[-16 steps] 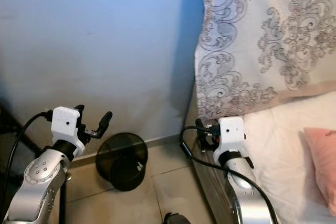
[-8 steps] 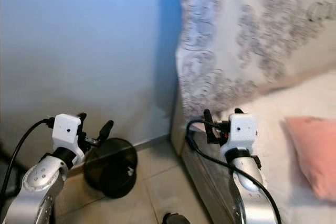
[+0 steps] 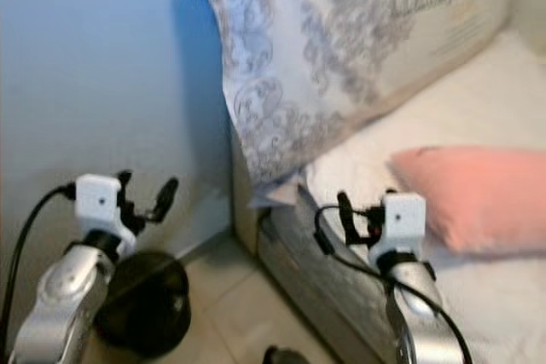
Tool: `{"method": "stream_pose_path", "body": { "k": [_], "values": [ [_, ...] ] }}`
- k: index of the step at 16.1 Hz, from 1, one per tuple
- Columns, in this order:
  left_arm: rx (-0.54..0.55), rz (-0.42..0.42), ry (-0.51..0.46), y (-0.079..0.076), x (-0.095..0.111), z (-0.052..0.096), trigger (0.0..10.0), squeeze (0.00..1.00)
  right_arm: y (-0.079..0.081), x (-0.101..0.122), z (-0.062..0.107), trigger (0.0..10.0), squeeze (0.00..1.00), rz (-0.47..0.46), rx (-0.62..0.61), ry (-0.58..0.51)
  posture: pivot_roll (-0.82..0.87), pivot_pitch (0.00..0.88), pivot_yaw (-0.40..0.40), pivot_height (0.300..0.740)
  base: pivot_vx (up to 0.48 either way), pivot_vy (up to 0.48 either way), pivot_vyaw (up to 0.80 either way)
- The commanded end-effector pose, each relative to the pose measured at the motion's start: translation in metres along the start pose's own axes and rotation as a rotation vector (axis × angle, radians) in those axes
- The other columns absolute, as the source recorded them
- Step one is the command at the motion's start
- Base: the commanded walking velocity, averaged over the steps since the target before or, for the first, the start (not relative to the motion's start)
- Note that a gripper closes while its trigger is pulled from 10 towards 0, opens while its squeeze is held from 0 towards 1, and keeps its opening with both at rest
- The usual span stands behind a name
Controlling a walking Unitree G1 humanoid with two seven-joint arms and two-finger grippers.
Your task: Clean up the room
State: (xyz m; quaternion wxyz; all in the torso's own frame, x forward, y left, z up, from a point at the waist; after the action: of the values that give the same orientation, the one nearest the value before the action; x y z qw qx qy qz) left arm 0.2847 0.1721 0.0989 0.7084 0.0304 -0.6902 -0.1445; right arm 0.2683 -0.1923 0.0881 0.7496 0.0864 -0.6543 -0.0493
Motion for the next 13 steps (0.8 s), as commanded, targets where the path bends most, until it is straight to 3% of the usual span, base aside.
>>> {"method": "stream_pose_path", "body": {
  "k": [1,6,10,13],
  "values": [
    [0.032,-0.023,0.008,0.008,-0.001,0.002,10.0,1.00,0.007,-0.001,0.000,10.0,1.00,-0.014,0.027,0.010,-0.05,0.000,-0.007,0.740,0.000,0.000,-0.80],
    [0.055,-0.026,0.006,0.015,-0.002,0.001,10.0,1.00,0.016,-0.005,0.004,10.0,1.00,-0.025,0.058,0.023,-0.06,0.000,0.012,0.740,0.000,0.000,-0.80],
    [0.028,0.056,0.010,0.014,-0.005,0.003,10.0,1.00,0.010,-0.005,0.013,10.0,1.00,-0.039,0.049,0.005,-0.05,0.000,0.011,0.740,0.000,0.000,-0.80],
    [0.035,0.067,0.011,0.014,-0.005,0.005,10.0,1.00,0.012,-0.004,0.012,10.0,1.00,-0.031,0.050,0.004,-0.06,0.000,0.010,0.740,0.000,0.000,-0.80]
  ]
}}
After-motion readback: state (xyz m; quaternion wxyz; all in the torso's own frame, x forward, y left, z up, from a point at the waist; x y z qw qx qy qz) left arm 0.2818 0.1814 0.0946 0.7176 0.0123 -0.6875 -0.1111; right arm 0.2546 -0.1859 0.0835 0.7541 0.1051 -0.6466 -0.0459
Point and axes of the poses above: a point about 5 cm out from each wrist's last joint towards the gripper, its own z axis pointing back from the gripper into the wrist, its own x axis along the axis of the wrist's last joint, y = z × x, the point moved 4 cm from there along -z, pointing out of the wrist towards the gripper, and after that the axes turned 12 degrees about -z, right-handed, at the moved point
